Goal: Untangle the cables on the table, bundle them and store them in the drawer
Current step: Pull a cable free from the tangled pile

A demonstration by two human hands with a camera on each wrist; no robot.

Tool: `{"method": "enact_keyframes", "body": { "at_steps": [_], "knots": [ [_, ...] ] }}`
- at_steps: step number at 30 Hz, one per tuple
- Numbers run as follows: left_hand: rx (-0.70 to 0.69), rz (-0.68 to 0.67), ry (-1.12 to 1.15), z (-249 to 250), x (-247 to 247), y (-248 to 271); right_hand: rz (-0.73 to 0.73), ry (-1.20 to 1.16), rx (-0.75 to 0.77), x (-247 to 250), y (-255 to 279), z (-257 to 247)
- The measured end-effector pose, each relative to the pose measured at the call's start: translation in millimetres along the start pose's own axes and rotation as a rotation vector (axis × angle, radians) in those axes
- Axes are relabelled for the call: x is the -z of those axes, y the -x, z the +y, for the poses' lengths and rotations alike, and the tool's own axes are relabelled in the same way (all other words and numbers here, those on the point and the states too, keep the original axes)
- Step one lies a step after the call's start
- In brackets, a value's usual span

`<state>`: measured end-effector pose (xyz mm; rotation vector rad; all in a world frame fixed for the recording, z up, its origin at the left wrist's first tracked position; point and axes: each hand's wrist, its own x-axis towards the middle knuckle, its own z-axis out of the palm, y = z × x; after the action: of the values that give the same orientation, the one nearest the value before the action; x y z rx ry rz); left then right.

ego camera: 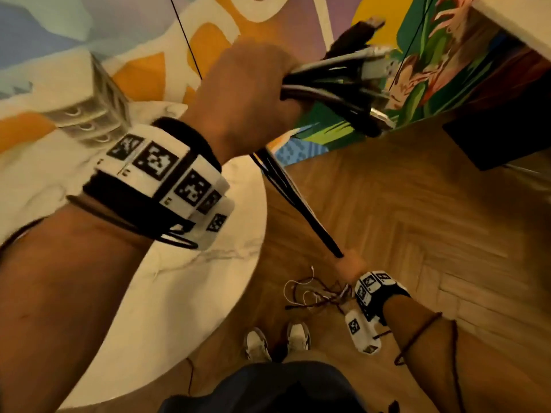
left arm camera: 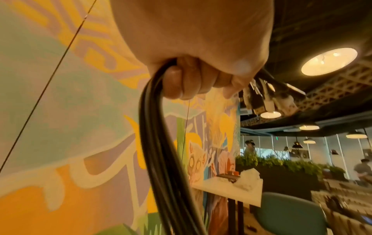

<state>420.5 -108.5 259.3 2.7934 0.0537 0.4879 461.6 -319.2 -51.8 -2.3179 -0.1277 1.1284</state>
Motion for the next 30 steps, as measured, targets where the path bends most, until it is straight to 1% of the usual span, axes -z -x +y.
{"method": "enact_keyframes", "body": {
  "at_steps": [1,2,4,7,9,12,13,16,18,20,21,23,25,26,28,30],
  "knots": [
    [-0.036,-0.013,-0.047,0,0,3,0.014,-0.024,-0.016,1,1,-1],
    [-0.085,-0.054,-0.102,2,-5,8,0.036,-0.076,-0.022,2,3,-7],
    [-0.157,-0.102,-0.14,3,-27,19,0.07,-0.223,0.006,9,7,-27],
    [-0.143,-0.183,-0.124,-3,-69,36,0.052,-0.459,0.104,23,25,-60],
    [-0.066,-0.259,-0.08,-5,-92,41,0.038,-0.585,0.2,36,41,-78],
    [0.14,-0.282,0.106,-5,-109,40,-0.038,-0.631,0.37,57,68,-102],
    [0.212,-0.298,0.19,-3,-112,38,-0.066,-0.617,0.425,62,76,-108],
    [0.37,-0.33,0.529,9,-109,30,-0.094,-0.543,0.558,73,99,-129],
    [0.436,-0.297,0.692,15,-104,24,-0.09,-0.531,0.644,77,107,-137],
    [0.447,-0.223,0.713,18,-102,19,-0.082,-0.554,0.723,78,108,-139],
    [0.432,-0.176,0.7,18,-100,17,-0.091,-0.566,0.734,76,104,-135],
    [0.381,-0.087,0.676,20,-95,13,-0.116,-0.542,0.68,64,90,-119],
    [0.311,-0.017,0.629,19,-84,9,-0.095,-0.464,0.581,44,65,-90],
    [0.278,0.005,0.611,17,-78,7,-0.045,-0.417,0.505,35,52,-75],
    [0.22,0.006,0.561,13,-72,6,0.072,-0.379,0.331,24,28,-51],
    [0.183,0.004,0.478,12,-71,6,0.119,-0.352,0.224,22,8,-38]
  ]
}}
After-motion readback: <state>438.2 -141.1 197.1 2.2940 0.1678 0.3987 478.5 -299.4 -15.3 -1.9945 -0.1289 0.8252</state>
